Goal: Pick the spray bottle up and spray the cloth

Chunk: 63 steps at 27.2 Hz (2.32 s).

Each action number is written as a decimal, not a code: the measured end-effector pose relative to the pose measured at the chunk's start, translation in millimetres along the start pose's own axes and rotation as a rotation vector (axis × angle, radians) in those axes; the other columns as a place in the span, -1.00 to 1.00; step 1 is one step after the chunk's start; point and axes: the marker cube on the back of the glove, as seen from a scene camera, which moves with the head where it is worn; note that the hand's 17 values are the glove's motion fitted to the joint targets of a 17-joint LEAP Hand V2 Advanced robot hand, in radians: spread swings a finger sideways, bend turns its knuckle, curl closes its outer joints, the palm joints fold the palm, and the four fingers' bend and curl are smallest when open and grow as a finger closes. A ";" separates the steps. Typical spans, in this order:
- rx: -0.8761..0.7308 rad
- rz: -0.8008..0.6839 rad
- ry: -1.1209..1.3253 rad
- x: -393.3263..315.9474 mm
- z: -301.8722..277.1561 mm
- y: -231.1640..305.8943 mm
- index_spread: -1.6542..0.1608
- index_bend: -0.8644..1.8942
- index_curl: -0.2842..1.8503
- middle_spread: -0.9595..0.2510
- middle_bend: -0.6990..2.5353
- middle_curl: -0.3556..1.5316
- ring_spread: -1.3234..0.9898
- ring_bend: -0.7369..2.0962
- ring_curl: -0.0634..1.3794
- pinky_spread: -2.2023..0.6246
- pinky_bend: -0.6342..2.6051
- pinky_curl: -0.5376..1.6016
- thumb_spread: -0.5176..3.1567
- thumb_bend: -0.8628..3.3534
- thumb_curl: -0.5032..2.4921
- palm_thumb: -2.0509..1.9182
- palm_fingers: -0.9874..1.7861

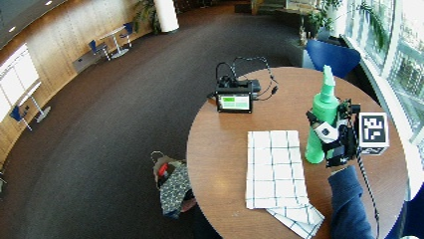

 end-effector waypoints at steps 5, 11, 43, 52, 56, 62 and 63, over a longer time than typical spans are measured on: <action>-0.019 -0.108 -0.002 -37.7 -15.1 -0.8 0.52 -0.29 -0.60 0.36 -0.26 -0.20 -0.02 0.04 -0.36 0.43 -0.21 -0.15 -0.30 -0.56 -0.38 0.45 0.57; -0.200 -0.196 0.076 -64.0 -26.7 7.8 0.53 -0.29 -0.57 0.33 -0.27 -0.18 -0.04 0.03 -0.34 0.37 -0.21 -0.14 -0.35 -0.58 -0.35 0.46 0.59; -1.308 0.712 0.773 -1.2 -27.2 -9.9 0.56 -0.29 -0.49 0.26 -0.28 -0.11 -0.07 0.02 -0.30 0.34 -0.22 -0.15 -0.42 -0.61 -0.24 0.46 0.60; -1.315 0.728 0.780 3.6 -25.8 -7.9 0.56 -0.29 -0.48 0.25 -0.29 -0.10 -0.07 0.01 -0.29 0.34 -0.22 -0.15 -0.41 -0.61 -0.23 0.45 0.60; -1.280 0.661 0.750 -4.4 -27.9 -3.7 0.56 -0.29 -0.48 0.26 -0.29 -0.10 -0.07 0.01 -0.30 0.34 -0.22 -0.15 -0.41 -0.61 -0.23 0.45 0.59; -1.000 0.275 0.403 -33.2 -29.0 -10.4 0.55 -0.30 -0.48 0.26 -0.30 -0.10 -0.05 -0.01 -0.30 0.36 -0.22 -0.14 -0.40 -0.61 -0.22 0.45 0.57; -0.937 0.205 0.304 -43.3 -25.2 -12.1 0.55 -0.30 -0.48 0.27 -0.30 -0.10 -0.05 -0.02 -0.31 0.36 -0.22 -0.15 -0.39 -0.60 -0.22 0.46 0.56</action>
